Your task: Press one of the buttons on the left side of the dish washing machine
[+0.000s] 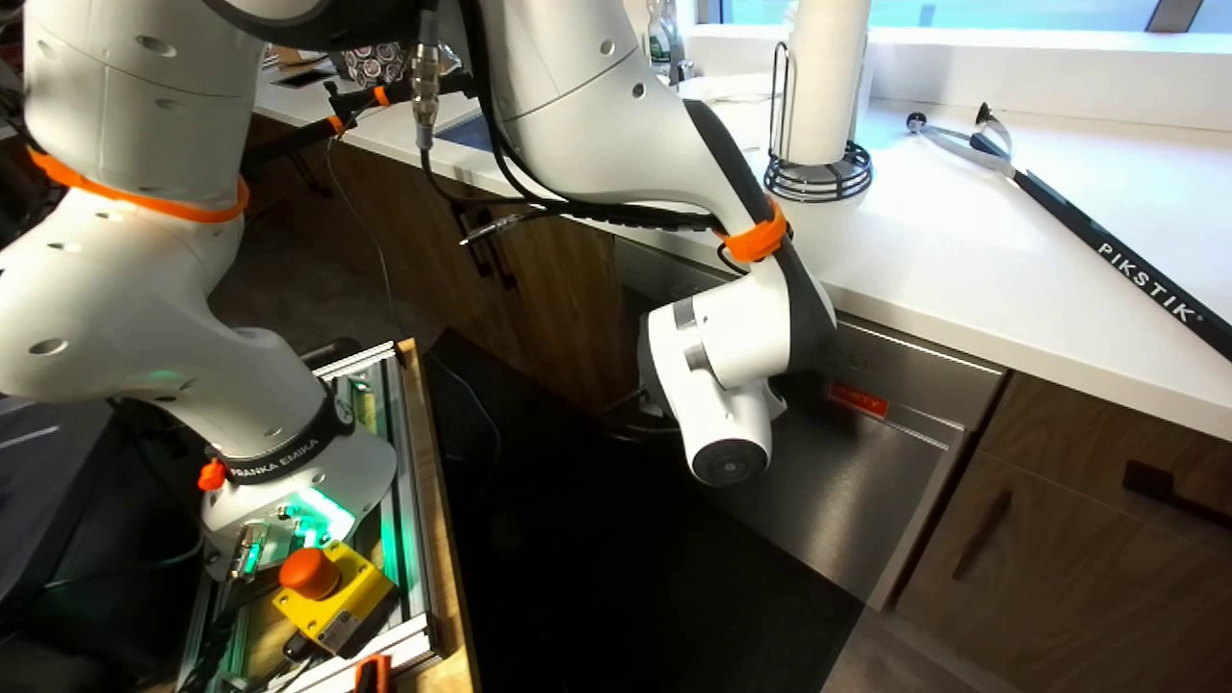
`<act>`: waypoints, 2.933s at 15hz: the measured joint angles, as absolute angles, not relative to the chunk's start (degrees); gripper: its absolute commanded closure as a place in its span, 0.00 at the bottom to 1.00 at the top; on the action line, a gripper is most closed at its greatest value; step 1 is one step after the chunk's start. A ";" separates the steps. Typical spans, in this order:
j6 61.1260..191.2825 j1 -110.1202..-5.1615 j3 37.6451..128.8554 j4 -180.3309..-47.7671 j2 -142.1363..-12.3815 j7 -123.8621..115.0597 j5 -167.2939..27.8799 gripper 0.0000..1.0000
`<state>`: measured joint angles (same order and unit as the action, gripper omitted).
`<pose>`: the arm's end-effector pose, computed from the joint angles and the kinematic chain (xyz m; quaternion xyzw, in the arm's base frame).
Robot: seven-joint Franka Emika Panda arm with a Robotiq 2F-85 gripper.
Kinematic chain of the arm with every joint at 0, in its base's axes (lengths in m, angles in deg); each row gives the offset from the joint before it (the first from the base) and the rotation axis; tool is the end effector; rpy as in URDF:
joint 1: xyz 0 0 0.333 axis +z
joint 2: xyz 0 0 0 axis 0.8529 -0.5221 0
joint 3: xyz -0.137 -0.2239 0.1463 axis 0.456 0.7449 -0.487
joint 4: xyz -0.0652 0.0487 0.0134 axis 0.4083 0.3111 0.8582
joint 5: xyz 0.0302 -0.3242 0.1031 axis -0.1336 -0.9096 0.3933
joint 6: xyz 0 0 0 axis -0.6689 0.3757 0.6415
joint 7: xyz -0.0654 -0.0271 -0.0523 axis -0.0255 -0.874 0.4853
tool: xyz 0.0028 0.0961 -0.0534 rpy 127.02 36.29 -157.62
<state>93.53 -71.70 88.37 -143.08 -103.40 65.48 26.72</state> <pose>0.4645 -0.0998 0.0942 -0.7660 0.2359 -0.1005 0.5895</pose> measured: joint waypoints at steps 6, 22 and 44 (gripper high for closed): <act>93.53 -71.38 88.48 -143.18 -103.45 64.10 26.50 1.00; 92.78 -70.75 88.12 -145.44 -103.67 67.19 30.98 1.00; 89.51 -67.24 91.32 -147.81 -104.04 68.40 36.73 1.00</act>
